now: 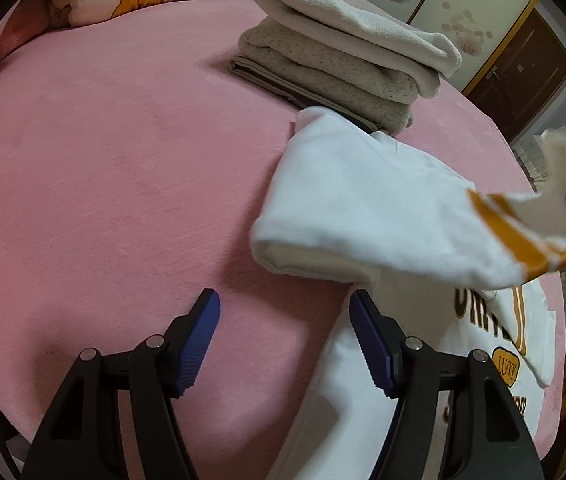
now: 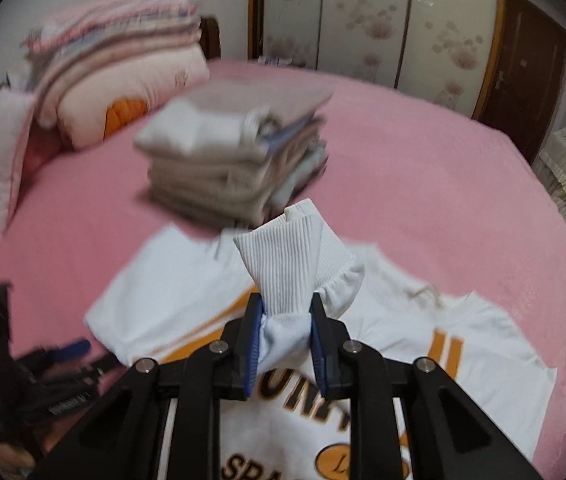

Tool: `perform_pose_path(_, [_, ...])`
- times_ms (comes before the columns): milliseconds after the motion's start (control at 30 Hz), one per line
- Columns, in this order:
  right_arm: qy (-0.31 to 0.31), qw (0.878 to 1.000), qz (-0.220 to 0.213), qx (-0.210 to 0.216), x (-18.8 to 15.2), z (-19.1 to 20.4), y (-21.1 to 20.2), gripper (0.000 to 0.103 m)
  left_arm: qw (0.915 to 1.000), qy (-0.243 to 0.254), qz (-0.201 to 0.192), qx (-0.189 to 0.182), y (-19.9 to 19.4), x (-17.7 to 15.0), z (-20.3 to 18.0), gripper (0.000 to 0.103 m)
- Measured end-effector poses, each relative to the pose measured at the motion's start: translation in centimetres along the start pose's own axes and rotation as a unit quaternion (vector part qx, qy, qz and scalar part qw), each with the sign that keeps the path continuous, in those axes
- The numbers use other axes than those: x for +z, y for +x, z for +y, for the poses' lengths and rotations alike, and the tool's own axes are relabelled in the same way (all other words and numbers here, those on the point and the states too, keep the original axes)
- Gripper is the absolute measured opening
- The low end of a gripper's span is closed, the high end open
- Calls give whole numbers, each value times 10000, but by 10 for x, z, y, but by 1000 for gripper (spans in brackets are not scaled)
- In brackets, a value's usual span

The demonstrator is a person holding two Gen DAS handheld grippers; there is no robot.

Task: Fold small clothes
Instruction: 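Carry the ribbed cuff with the right tool across the sweatshirt body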

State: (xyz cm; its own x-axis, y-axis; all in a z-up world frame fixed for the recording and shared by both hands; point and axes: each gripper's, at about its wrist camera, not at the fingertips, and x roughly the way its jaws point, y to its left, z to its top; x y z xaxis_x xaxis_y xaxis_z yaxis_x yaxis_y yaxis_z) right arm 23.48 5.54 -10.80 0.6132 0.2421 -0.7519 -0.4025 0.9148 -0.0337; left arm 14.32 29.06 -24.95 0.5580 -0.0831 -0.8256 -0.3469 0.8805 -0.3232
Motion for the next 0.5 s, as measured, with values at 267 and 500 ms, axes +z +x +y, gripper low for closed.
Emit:
perform_pose_path(267, [271,9967,-763,-74,36,-39,-35,22,9998,69,147,-73,14,3,-27,66])
perform_pose_path(500, [484,9960,-734,-143,23,-74,-24,22,9989,4,209,-429,14,6,-49,69])
